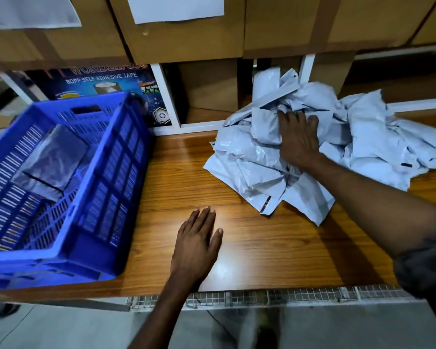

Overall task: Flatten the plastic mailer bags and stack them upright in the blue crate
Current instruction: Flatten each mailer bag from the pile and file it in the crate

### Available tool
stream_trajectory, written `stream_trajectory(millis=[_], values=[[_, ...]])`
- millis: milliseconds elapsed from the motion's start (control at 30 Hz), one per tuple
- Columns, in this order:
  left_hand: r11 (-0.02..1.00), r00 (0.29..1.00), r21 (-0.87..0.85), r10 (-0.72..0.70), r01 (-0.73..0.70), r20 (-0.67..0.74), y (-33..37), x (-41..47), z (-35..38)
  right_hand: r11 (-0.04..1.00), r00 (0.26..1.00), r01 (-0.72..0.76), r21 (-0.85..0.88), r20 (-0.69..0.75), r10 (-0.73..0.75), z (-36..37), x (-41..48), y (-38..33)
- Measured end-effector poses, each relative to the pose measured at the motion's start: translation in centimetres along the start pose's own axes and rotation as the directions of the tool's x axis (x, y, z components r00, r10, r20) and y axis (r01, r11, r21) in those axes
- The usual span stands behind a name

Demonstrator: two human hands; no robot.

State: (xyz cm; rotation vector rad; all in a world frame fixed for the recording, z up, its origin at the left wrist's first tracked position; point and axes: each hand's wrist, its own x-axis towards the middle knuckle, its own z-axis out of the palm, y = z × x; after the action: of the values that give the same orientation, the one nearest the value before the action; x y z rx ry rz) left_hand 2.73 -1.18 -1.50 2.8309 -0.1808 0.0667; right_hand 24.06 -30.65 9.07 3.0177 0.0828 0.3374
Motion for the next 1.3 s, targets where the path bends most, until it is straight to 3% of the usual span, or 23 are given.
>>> stream_trajectory(millis=[133, 267, 400, 500, 600, 667, 767, 833, 900, 1000, 1067, 1167, 1233, 1300], values=[[0.999, 1.0, -0.033, -0.001, 0.001, 0.01, 0.0, -0.1, -0.2, 0.999, 0.975, 0.039, -0.009, -0.22, -0.04, -1.3, -1.5, -0.3], [0.998, 1.0, -0.056, 0.021, -0.02, 0.01, -0.2, -0.4, -0.4, 0.997, 0.894, 0.067, 0.024, -0.445, -0.049, -4.2, -4.6, -2.1], [0.992, 0.991, -0.041, 0.124, -0.122, 0.048, -1.7, -0.6, -0.7, 0.961, 0.821, 0.235, 0.147, -0.558, -0.115, -7.4, -9.4, -5.9], [0.973, 0.972, 0.013, 0.228, -0.229, 0.053, -3.9, -1.0, -1.3, 0.932, 0.876, 0.277, 0.233, -0.46, -0.146, -7.6, -14.3, -9.2], [0.98, 0.98, 0.002, 0.197, -0.197, -0.032, -5.4, -1.7, -1.6, 0.902, 0.941, 0.308, 0.303, -0.239, -0.24, -5.4, -19.1, -11.9], [0.987, 0.983, -0.126, 0.077, -0.098, -0.166, -6.7, -2.3, -1.7, 0.907, 0.948, 0.304, 0.29, -0.001, -0.317, -3.7, -21.4, -13.6], [0.868, 0.954, -0.496, -0.149, 0.001, -0.26, -7.7, -2.4, -2.6, 0.892, 0.856, 0.388, 0.23, 0.269, -0.442, -2.1, -22.6, -14.1], [0.78, 0.95, -0.625, -0.217, 0.029, -0.226, -7.7, -2.9, -3.3, 0.884, 0.844, 0.356, 0.302, 0.301, -0.443, -2.3, -22.5, -14.3], [0.746, 0.952, -0.665, -0.235, 0.047, -0.195, -7.1, -3.1, -4.2, 0.861, 0.895, 0.289, 0.418, 0.201, -0.398, -3.0, -22.6, -14.5], [0.85, 0.952, -0.509, -0.031, -0.134, -0.303, -5.7, -3.2, -4.8, 0.9, 0.979, 0.183, 0.396, 0.014, -0.206, -2.5, -23.9, -15.4], [0.918, 0.927, -0.283, 0.177, -0.277, -0.331, -4.7, -2.4, -4.7, 0.929, 0.989, 0.1, 0.355, 0.065, -0.132, -0.9, -25.0, -16.5], [0.923, 0.921, -0.053, 0.373, -0.381, -0.113, -3.4, -0.6, -4.1, 0.942, 0.974, 0.111, 0.318, 0.154, -0.167, 1.5, -25.6, -17.0], [0.919, 0.917, 0.03, 0.39, -0.393, 0.082, -3.1, 0.5, -3.6, 0.939, 0.972, 0.138, 0.315, 0.141, -0.19, 2.4, -25.0, -16.2], [0.926, 0.923, 0.061, 0.363, -0.372, 0.127, -3.6, 0.9, -2.7, 0.934, 0.968, 0.134, 0.332, 0.158, -0.195, 3.0, -24.2, -15.4]])
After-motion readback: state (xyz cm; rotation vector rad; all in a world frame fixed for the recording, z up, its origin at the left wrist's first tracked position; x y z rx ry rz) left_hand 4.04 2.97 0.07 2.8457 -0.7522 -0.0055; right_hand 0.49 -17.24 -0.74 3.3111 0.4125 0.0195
